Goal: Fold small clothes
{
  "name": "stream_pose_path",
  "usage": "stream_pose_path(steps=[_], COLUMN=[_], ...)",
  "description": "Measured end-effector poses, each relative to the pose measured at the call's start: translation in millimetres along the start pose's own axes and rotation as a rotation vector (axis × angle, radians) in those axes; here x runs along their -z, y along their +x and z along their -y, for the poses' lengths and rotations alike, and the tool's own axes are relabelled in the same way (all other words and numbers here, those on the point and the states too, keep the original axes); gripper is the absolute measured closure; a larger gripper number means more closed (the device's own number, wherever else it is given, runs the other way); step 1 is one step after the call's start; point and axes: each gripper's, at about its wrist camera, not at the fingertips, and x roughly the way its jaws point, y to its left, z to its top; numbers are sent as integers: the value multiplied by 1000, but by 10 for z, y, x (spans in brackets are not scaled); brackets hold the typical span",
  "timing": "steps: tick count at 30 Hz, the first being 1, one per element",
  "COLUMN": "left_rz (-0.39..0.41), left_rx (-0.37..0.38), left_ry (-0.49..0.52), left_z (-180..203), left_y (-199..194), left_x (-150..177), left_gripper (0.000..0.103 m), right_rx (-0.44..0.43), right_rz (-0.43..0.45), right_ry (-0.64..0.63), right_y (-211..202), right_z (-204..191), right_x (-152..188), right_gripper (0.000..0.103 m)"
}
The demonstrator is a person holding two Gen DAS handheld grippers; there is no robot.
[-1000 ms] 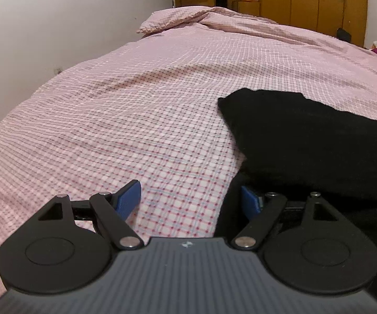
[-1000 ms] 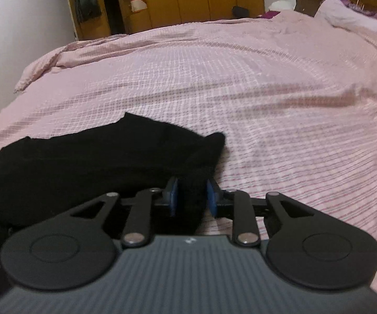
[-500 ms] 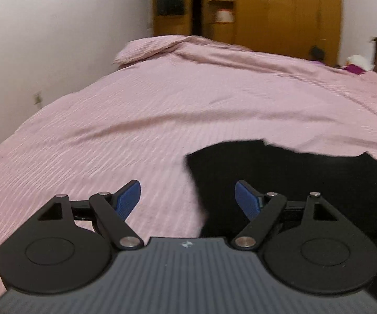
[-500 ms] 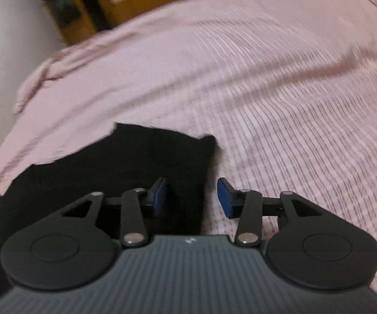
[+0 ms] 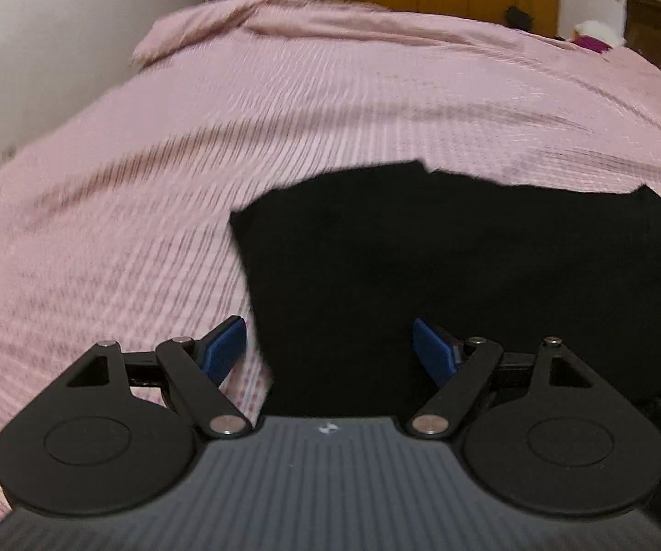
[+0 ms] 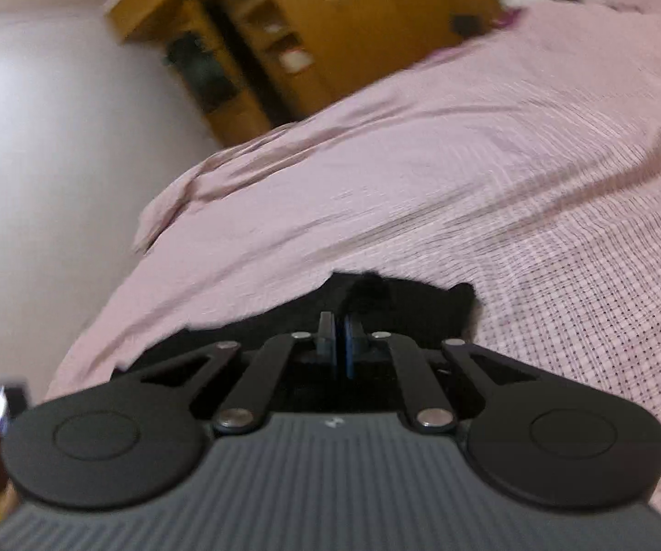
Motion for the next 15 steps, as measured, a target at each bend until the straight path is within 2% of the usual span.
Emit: stream_pose_path(steps=[2, 5, 7, 9, 11, 12, 14, 15], left_rz=[-7, -12, -11, -9, -10, -10, -10, -10], left_rx=[27, 24, 19, 18, 16, 15, 10, 10], left_ry=[-47, -36, -22, -20, -21, -20, -17, -15], left_z=[-89, -88, -76, -75, -71, -67, -60, -58], left_y=[11, 20, 22, 43, 43, 44, 53, 49], left_x=[24, 9, -4, -17, -23, -23, -26, -22], left_gripper=[19, 19, 19, 19, 18, 18, 18, 18], right_rx=[56, 182, 194, 184, 177, 176, 170, 164], right_rz=[-98, -267, -343, -327, -265, -227, -156, -123], right_ry=[-97, -229, -258, -270, -246, -224, -151, -102], right_y=[25, 198, 268, 220, 129, 107, 84, 105], right_z=[-7, 29, 39, 34, 21, 41, 111, 171], right_x=[182, 449, 534, 496, 387, 326, 185, 116], right_gripper=[97, 94, 94, 93, 90, 82, 43, 40])
